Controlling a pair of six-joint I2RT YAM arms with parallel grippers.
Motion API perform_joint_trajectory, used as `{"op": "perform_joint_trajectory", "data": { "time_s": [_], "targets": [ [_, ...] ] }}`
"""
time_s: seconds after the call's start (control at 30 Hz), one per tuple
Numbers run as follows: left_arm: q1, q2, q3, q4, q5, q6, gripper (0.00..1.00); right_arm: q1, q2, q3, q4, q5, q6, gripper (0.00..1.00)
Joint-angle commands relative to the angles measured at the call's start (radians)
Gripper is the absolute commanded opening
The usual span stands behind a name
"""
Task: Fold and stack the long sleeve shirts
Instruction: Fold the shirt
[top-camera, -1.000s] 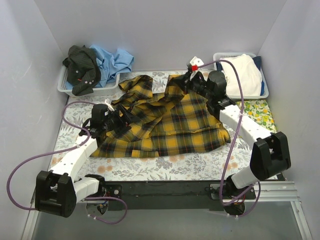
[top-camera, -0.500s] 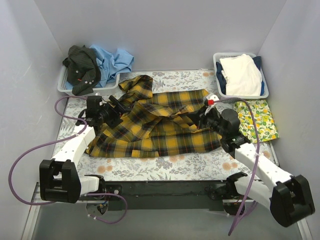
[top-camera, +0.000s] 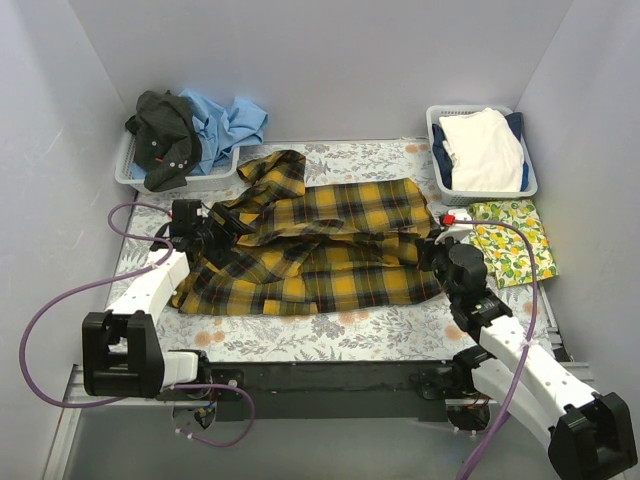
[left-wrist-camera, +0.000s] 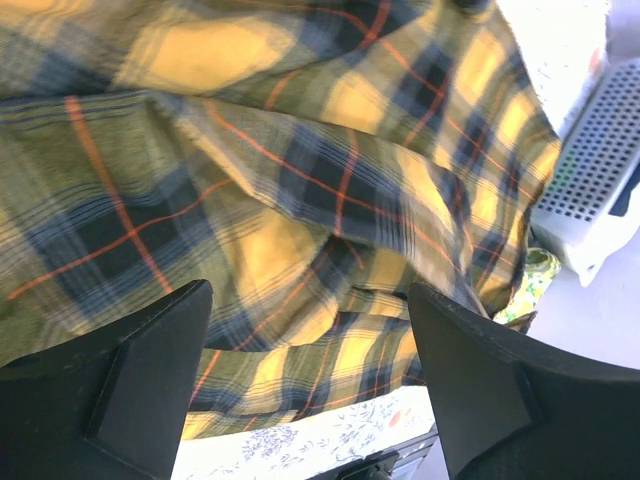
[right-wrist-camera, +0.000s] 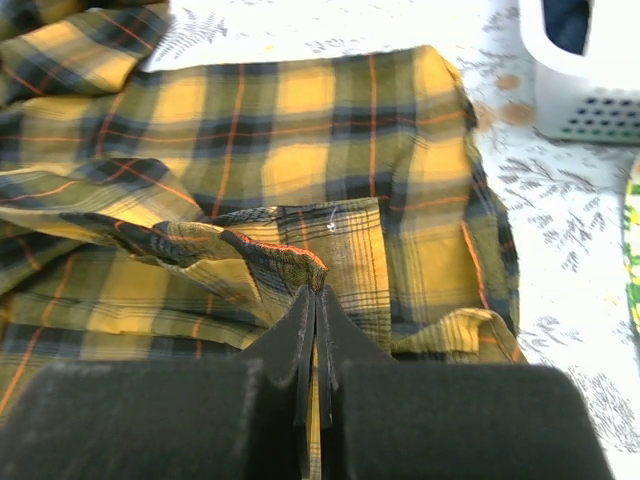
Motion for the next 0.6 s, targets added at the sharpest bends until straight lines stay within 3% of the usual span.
{"op": "perform_joint_trajectory", "data": {
  "time_s": [0.0,0.33,0.4,0.47,0.5,0.57],
  "targets": [
    [0.024,0.011,-0.026,-0.034,-0.005,-0.007,0.79,0.000,-0.043,-0.020,0.022,0.087,0.014,0.01],
    [0.082,0.069,-0.058,-0.044,-0.017,-0.022,0.79,0.000,-0.333,-0.126,-0.120,0.271,0.199,0.02],
    [0.085,0.069,-0.067,-0.038,-0.022,-0.021,0.79,0.000,-0.382,-0.136,-0.177,0.261,0.241,0.13],
    [0.090,0.074,-0.070,-0.040,-0.030,-0.022,0.79,0.000,-0.405,-0.120,-0.223,0.225,0.276,0.18],
    [0.095,0.075,-0.073,-0.040,-0.033,-0.022,0.79,0.000,-0.422,-0.113,-0.286,0.214,0.310,0.27],
    [0.099,0.081,-0.076,-0.047,-0.054,-0.022,0.79,0.002,-0.431,-0.071,-0.358,0.205,0.351,0.32]
  ]
}}
